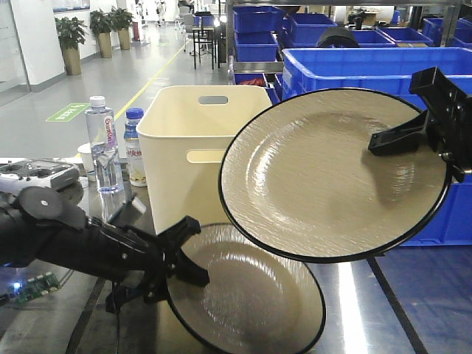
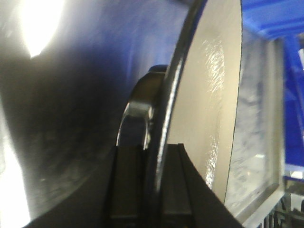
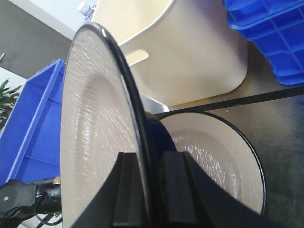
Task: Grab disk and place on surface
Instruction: 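Lower the left gripper's plate onto the counter and open it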
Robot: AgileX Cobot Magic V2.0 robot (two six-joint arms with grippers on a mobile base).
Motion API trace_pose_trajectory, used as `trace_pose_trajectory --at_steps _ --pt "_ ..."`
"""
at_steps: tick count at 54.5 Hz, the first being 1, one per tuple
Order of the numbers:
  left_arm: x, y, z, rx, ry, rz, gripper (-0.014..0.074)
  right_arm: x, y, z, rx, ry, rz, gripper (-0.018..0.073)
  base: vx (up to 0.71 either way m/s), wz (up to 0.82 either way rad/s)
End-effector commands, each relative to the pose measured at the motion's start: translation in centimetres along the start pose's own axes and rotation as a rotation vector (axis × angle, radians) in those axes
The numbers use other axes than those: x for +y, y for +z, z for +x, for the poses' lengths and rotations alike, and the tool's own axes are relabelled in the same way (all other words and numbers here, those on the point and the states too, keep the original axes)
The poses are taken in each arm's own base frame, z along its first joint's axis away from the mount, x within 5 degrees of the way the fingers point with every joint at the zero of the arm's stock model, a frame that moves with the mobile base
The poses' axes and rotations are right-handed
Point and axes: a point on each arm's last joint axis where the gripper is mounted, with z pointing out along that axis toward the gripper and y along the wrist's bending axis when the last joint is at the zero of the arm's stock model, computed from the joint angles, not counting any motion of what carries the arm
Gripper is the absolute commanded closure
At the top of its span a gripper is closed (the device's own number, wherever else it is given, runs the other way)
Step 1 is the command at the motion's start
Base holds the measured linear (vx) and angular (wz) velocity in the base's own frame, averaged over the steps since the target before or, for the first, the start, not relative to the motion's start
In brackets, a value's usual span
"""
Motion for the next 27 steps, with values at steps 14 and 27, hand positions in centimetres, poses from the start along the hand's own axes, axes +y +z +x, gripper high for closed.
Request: trace_pose_trajectory --at_steps 14,27 --pt "-0.6 -0.3 0.2 0.055 0.032 -0.01 0.0528 2.3 -2.0 -1.1 -0.14 0.009 -0.095 0.0564 0.0 0.0" --pt "1.0 -0.6 0.4 0.094 0.192 -0.182 0.0315 2.2 -1.9 -1.1 -0.139 -0.002 -0.078 0.0564 0.0 0.0"
